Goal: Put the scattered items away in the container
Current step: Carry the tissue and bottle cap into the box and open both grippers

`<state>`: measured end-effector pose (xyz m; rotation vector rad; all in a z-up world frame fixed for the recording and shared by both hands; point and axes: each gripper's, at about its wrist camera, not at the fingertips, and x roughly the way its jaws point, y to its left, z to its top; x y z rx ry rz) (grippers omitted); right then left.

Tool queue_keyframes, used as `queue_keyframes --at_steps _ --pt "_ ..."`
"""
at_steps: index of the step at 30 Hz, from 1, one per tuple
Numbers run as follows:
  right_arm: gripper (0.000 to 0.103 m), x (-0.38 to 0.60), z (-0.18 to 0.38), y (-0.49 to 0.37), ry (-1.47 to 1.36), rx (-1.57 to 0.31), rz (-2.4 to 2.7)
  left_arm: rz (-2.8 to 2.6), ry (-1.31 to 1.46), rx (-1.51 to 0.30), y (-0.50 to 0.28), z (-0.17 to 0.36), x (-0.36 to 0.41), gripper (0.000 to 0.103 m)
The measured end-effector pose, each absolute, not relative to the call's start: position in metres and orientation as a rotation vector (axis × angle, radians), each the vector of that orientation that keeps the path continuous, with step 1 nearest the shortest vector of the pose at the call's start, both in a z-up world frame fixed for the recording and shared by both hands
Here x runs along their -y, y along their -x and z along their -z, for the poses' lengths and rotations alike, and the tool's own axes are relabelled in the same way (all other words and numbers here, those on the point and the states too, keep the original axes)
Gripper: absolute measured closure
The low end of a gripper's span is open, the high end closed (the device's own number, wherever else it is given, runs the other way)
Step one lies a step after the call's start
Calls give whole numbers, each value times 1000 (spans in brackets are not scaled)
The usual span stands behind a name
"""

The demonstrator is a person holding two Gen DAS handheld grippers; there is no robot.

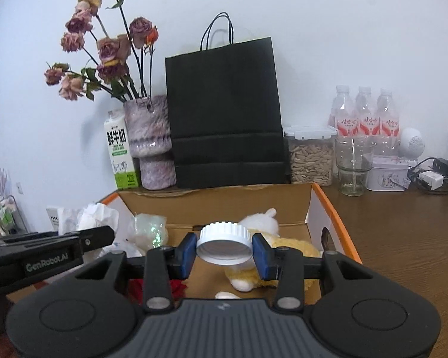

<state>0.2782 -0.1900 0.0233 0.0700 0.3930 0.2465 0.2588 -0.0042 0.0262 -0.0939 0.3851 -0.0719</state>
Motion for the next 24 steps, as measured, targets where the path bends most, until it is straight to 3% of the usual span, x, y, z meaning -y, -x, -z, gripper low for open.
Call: queue_keyframes --at_steps 6,8,9,10,13,24 --pt "63 186 -22 -276 -32 -397 -236 65 56 -390 -258 -22 10 82" --pt "59 186 -23 -274 -26 -393 -229 50 44 -386 -257 -22 12 60" --pt "41 187 -23 -274 -24 -388 -218 33 37 -381 -255 -23 13 34" --pt "19 188 -24 -272 -23 -379 -204 5 30 -371 -254 -24 14 21" --pt "0 193 -27 -271 -17 -358 -160 -63 25 -335 -250 -26 11 0" --pt "0 199 -27 -272 -25 -367 -149 -59 47 -310 -246 -27 6 0"
